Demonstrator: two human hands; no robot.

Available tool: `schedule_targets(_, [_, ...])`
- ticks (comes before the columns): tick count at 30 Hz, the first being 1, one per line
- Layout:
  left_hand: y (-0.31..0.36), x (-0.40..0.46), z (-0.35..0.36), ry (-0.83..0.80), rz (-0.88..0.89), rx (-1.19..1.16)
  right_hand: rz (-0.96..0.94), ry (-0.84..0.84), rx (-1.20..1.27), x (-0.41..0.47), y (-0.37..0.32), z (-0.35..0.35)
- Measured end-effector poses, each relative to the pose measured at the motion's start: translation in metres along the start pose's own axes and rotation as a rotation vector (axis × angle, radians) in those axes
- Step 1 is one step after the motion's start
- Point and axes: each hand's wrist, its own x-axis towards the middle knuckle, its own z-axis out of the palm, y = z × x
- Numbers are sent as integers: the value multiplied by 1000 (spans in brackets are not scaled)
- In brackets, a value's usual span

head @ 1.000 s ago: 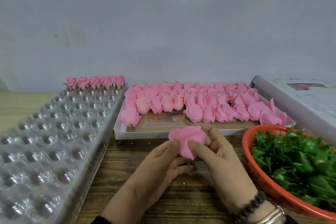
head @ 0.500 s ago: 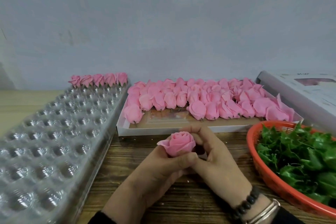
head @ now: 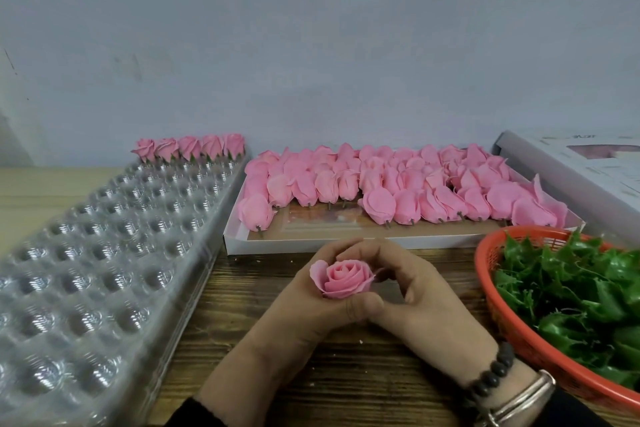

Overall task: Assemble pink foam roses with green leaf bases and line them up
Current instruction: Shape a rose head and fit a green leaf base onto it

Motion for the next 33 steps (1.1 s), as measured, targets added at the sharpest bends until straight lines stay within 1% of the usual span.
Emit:
schedule_targets(2, [-1,0,-2,12,-15,46,5,5,-16,0,1,2])
schedule_targets(5, [-1,-1,-2,14,-56,57,18,14,-28,-1,1,1])
schedule_targets(8, [1,-2,-1,-5,-71,49,-5,6,-154,-2,-1,0])
schedule_targets(12, [3,-3,0,-47,-87,62,-19,-47,-296,-3,-3,-1])
schedule_targets(14, [4,-4,2,-39,-89,53,-57,-45,-379,-3,-4,0])
schedule_targets(15, [4,-5,3,-13,-101,23,-93,-20,-413,-2,-3,1])
schedule_targets(17, [5,-5,3,70,-104,-86,-150,81,-439,-2,-1,4])
schedule_targets(19, [6,-3,2,168,-36,-182,-165,203,-444,-2,2,5])
schedule_targets(20, [6,-2,2,206,2,-214,-163,239,-443,-2,3,5])
schedule_targets(22, [5,-1,1,245,55,-219,-140,252,-409,-3,4,6])
schedule_targets(25, [5,-2,1,239,89,-128,-48,213,-320,-4,4,8])
schedule_targets(28, [3,-2,-1,284,125,-10,39,155,-151,0,4,8])
schedule_targets(30, [1,-2,-1,280,138,62,62,160,-64,2,4,6])
schedule_targets(33, [-1,-1,0,239,133,154,84,174,-11,4,3,3])
